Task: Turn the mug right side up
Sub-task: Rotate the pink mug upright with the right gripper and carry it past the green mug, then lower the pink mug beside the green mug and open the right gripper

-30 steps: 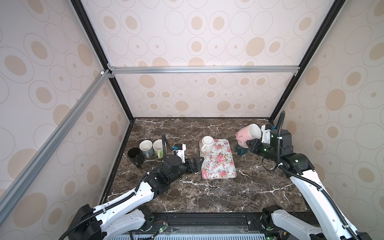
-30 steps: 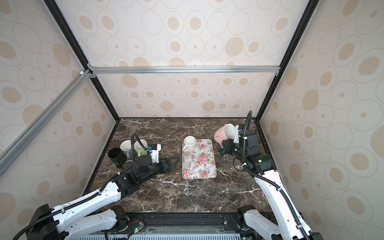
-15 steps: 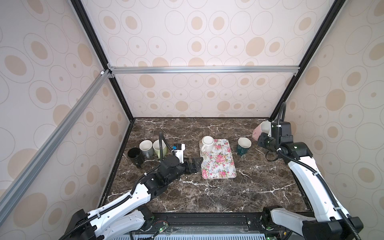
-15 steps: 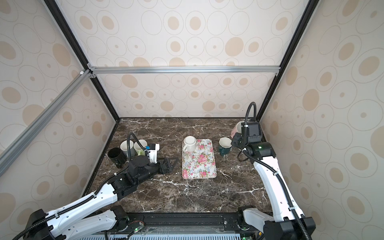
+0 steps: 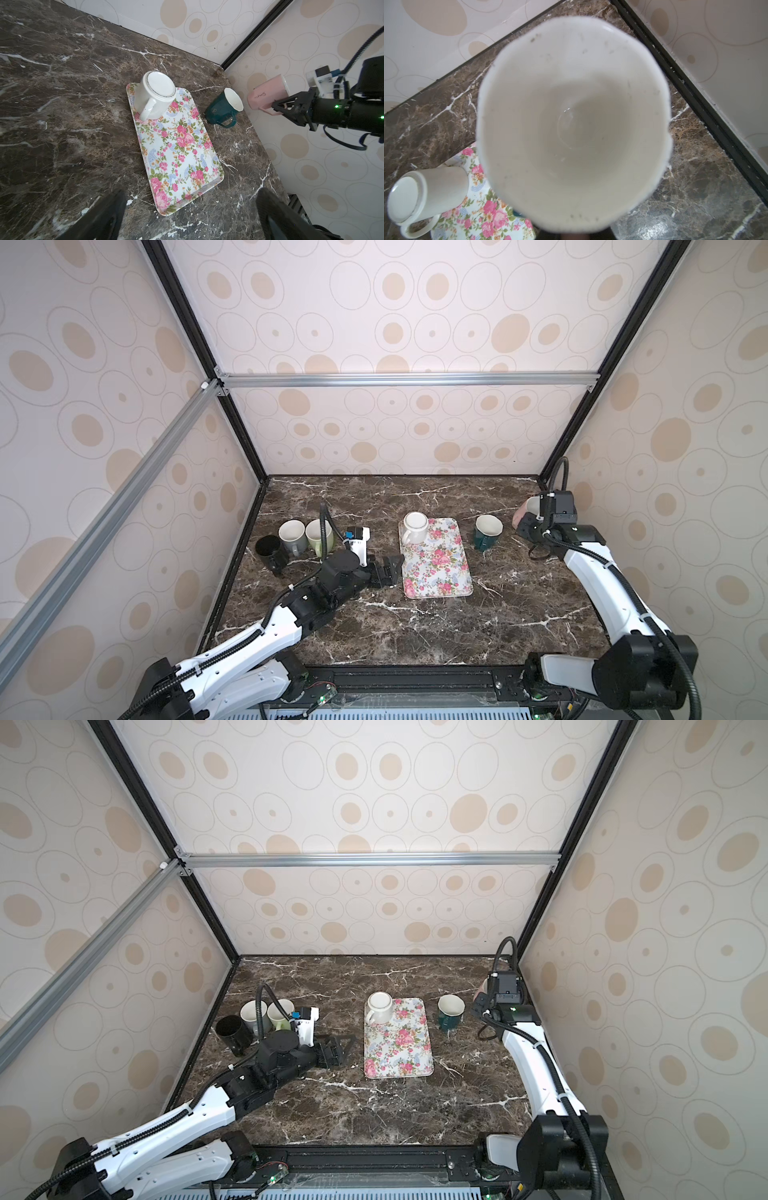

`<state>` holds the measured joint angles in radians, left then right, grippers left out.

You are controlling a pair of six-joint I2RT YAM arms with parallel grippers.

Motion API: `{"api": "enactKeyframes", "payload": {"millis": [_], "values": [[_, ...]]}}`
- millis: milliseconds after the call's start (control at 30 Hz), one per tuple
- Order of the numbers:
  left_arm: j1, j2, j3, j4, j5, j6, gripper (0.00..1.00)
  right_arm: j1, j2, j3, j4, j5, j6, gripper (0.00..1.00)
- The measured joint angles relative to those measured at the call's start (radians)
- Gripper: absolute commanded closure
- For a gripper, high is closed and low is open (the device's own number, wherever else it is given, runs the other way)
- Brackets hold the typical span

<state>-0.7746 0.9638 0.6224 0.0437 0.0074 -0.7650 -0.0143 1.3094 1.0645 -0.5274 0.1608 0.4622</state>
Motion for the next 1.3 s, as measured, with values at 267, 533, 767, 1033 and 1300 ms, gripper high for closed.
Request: {"api": "enactKeyframes", "payload": {"millis": [267,533,767,1033,1300], "values": [[0.015,0.056,0.0,0.001,0.001,0.004,0.01,0.0,0.126,-0.037,0.089,0.065,-0.06,1.0],[0.031,0.113,0.006,0.002,0.011,0.014,0.02,0.0,0.233,-0.038,0.167,0.068,-0.095,1.0],[0.042,0.137,0.007,0.015,0.023,0.018,0.02,0.0,0.276,-0.037,0.184,0.072,-0.097,0.91],[0.047,0.15,0.009,0.023,0.043,0.018,0.01,0.0,0.282,-0.048,0.242,0.07,-0.085,0.3],[0.051,0.182,0.024,0.029,0.059,0.018,0.02,0.0,0.204,-0.056,0.233,0.045,-0.059,0.22]]}}
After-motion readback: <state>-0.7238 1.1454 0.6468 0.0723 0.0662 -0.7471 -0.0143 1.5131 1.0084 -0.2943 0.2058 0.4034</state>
